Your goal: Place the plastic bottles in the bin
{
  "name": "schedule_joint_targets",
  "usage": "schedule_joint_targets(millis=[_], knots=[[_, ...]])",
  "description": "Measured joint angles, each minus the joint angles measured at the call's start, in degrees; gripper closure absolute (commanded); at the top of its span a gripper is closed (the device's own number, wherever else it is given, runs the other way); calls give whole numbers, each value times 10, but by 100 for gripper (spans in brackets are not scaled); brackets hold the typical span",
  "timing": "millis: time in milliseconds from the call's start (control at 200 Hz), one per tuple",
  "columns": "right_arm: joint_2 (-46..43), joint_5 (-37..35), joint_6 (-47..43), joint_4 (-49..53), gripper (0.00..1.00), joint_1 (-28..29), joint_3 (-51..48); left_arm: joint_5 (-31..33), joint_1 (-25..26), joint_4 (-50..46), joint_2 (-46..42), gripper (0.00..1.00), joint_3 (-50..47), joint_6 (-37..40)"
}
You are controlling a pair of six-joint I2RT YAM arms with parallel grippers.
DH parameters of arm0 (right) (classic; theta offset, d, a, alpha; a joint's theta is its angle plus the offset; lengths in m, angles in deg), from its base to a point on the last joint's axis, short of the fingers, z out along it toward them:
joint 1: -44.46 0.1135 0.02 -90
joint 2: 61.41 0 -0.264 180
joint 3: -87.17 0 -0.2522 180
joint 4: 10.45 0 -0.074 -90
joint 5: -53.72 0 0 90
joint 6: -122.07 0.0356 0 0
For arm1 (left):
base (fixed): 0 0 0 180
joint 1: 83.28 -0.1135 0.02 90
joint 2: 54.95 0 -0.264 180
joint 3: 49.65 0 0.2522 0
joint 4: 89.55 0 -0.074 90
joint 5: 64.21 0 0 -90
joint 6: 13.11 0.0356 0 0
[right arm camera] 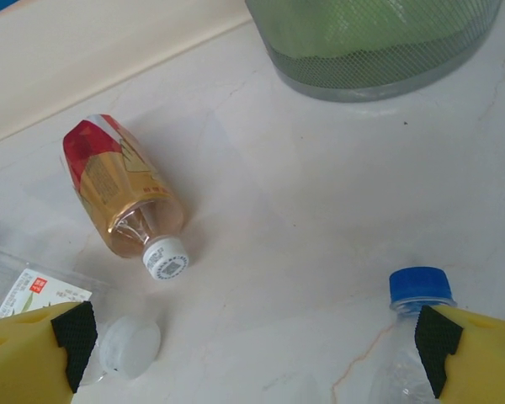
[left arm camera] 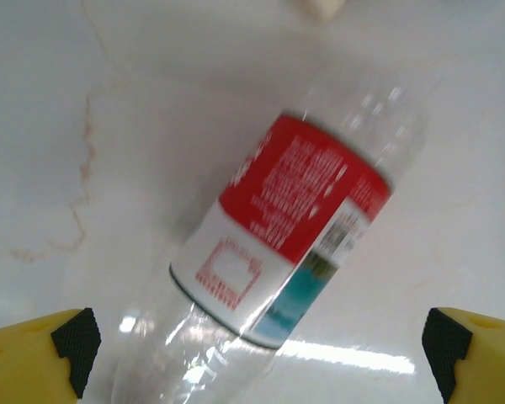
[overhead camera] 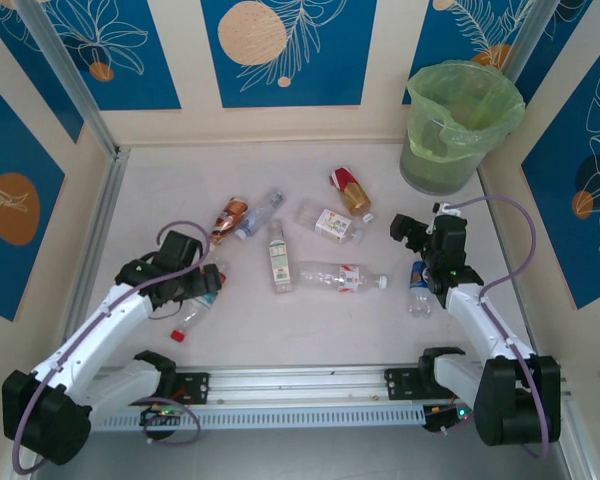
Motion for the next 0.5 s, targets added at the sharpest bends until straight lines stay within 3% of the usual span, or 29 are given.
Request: schedule_joint_targets(millis=[210,500], knots=[[0,-17,6,15,1,0,4,-16,17,-5,-20,0,-67,-23],[0,-20,10,32,1,0,4,-24,35,30,30,0,-98,-29]])
